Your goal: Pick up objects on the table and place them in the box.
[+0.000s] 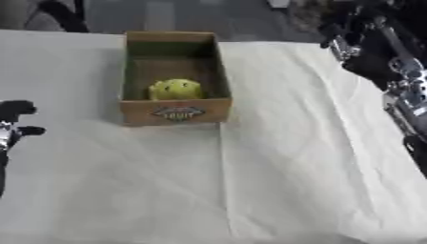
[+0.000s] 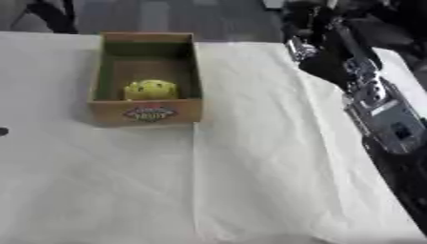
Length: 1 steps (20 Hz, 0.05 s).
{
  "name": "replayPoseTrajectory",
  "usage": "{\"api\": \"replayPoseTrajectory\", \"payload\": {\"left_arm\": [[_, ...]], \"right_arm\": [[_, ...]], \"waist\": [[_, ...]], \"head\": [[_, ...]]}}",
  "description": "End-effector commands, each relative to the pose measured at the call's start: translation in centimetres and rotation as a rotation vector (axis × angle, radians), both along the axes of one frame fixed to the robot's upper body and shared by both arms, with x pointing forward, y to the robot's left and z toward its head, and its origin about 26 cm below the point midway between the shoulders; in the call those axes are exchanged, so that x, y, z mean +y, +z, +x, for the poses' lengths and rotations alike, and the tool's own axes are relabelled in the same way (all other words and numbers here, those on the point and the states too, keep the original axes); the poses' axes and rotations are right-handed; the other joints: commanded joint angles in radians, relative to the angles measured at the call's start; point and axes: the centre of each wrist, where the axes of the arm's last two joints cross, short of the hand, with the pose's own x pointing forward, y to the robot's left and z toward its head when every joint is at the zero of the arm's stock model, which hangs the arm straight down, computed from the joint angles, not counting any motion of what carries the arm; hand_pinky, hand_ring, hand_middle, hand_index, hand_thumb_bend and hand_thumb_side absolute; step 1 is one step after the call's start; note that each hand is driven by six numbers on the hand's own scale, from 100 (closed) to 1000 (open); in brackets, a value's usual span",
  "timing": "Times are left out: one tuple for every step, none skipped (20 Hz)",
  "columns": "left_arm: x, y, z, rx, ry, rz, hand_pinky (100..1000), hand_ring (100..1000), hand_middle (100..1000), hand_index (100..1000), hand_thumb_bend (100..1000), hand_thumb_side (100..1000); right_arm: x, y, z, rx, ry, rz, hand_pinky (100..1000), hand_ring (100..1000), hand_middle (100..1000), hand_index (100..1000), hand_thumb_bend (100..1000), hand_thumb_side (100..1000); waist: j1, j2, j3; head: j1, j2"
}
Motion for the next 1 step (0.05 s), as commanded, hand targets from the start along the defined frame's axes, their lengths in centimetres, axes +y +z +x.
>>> {"api": "replayPoseTrajectory", "payload": {"left_arm": [[0.75, 0.60, 0.00, -0.020, 0.033, 0.011, 625, 862, 615, 693, 252, 609]], "right_arm": [[-0.29, 0.45, -0.28, -0.022, -0.026, 0.051, 586, 729, 694, 833, 100, 392]], "waist": [[0.004, -0.009, -0.006]], "head": [[0.009, 0.004]]}}
